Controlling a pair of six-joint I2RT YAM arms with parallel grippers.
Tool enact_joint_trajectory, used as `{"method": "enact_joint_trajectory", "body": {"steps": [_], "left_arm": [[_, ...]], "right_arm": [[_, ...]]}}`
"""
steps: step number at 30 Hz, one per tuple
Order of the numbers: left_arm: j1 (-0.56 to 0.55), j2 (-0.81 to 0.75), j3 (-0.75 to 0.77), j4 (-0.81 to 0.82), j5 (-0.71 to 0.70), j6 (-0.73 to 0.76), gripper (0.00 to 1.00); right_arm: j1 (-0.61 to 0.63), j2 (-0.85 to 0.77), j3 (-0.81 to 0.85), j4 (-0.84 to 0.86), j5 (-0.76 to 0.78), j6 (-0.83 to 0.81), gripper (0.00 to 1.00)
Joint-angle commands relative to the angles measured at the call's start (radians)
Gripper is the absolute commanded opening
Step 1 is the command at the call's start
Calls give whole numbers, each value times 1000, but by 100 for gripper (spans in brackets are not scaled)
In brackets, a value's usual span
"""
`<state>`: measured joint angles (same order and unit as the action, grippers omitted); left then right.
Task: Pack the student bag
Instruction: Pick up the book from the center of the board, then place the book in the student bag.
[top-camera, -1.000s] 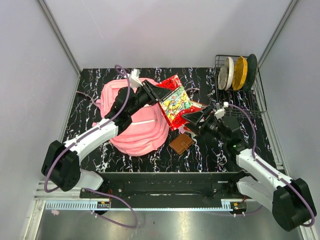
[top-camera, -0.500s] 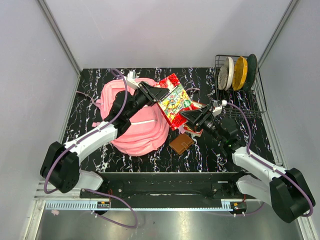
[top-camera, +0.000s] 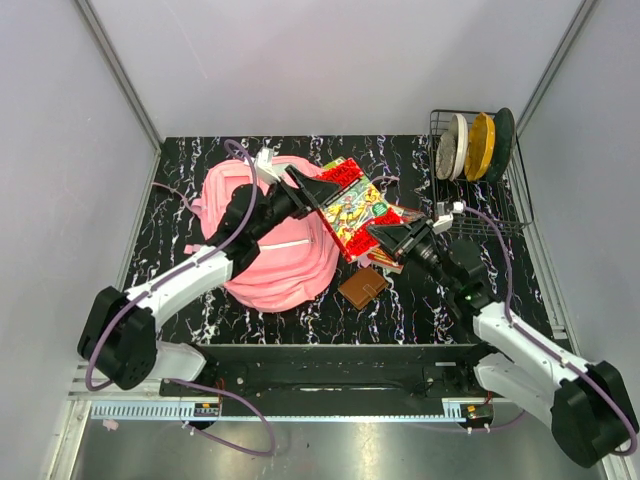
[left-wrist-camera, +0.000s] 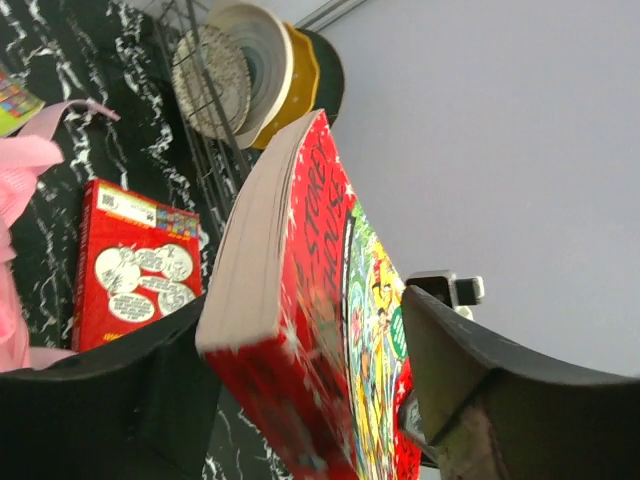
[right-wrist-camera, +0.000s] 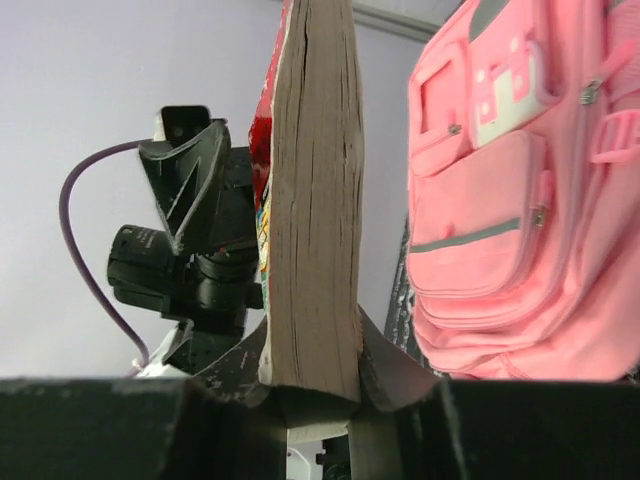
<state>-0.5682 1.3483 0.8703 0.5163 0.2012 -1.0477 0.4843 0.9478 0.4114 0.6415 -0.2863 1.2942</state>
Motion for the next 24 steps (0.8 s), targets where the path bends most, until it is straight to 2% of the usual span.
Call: {"method": "enact_joint_trajectory", "body": {"steps": [1, 2, 3, 4, 5, 6, 7, 8, 12, 14, 16, 20, 24], "left_arm": [[2, -92, 67, -230, -3, 205, 89], [4, -107, 73, -290, -22, 298, 94], [4, -141, 93, -428, -46, 345, 97], [4, -158, 110, -505, -98, 397, 99], [-4, -173, 124, -572, -124, 487, 99], [-4, -198, 145, -688, -141, 523, 99], [-2, -205, 150, -731, -146, 561, 99], [-4, -210, 154, -775, -140, 640, 99], [-6, -157, 200, -1086, -77, 787, 99], [-33, -135, 193, -1159, -71, 856, 99], [-67, -138, 184, -1223, -132, 886, 99], [-119, -118, 236, -1354, -129, 1004, 99], [-122, -110, 223, -1369, -184, 1086, 97]], "right_arm": [[4, -124, 67, -199, 154, -79, 0], [5, -145, 70, -250, 183, -90, 0], [4, -190, 92, -317, 220, -111, 0], [4, -205, 108, -467, 281, -124, 0], [4, -216, 124, -518, 314, -140, 0], [4, -228, 142, -555, 332, -165, 0], [2, -234, 144, -606, 355, -167, 0], [2, -238, 144, -617, 358, -165, 0], [2, -234, 124, -634, 352, -159, 0], [4, -230, 122, -635, 345, -161, 0], [2, -228, 124, -635, 332, -164, 0], [2, -222, 135, -664, 323, -176, 0], [2, -207, 141, -666, 309, -176, 0]]}}
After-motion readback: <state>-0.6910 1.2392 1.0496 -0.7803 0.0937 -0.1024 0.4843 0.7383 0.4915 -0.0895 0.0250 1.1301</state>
